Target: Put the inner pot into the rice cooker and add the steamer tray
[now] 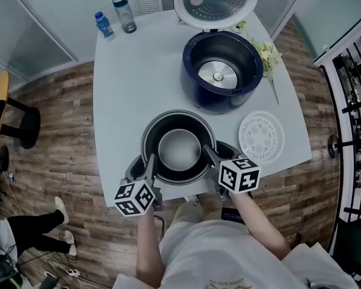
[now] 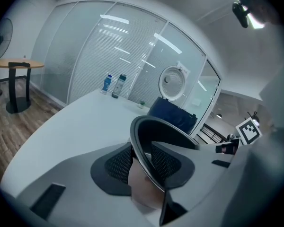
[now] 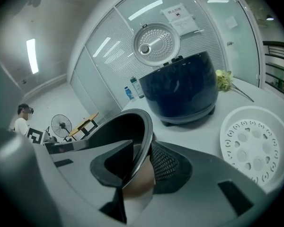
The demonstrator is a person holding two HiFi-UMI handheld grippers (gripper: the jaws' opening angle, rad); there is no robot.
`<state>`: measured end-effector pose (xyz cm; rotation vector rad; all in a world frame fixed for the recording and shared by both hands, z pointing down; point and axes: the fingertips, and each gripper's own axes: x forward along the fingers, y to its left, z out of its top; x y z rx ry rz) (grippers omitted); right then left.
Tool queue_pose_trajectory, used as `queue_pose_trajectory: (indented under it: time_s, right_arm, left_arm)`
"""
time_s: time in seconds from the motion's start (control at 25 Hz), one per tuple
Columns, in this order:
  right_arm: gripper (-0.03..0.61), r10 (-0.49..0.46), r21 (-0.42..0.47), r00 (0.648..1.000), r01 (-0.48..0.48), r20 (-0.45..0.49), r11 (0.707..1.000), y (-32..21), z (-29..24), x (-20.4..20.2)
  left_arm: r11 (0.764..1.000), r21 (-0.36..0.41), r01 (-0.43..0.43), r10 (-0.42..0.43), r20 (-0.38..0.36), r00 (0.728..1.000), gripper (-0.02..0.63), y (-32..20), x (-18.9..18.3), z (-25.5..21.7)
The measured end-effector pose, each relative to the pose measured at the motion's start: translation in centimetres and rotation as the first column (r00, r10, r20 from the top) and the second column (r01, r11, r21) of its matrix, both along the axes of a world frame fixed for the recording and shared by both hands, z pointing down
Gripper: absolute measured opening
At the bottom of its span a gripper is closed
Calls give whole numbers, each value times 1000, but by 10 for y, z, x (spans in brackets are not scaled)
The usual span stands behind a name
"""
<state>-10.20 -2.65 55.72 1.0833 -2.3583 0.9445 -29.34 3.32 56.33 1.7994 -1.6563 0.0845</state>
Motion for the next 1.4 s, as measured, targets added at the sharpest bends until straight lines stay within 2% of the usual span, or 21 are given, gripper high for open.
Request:
queue_pose_trajectory:
  time_s: [0.4,1.04,1.4]
  right_arm:
    - [117,24,33,1000,-24,9,999,2,-19,9]
    - [114,0,177,995,-19,103,984,1,-99,9]
    - [112,22,250,988,-61,156,966,-13,-142,18]
  left_arm:
    - [999,33,1,0,-12,1000,115,-1,6,-16]
    - [982,188,8,-14,31,999,110,-1,4,-102]
    - [961,274,-36,15,77,997,109,-20,12,-152]
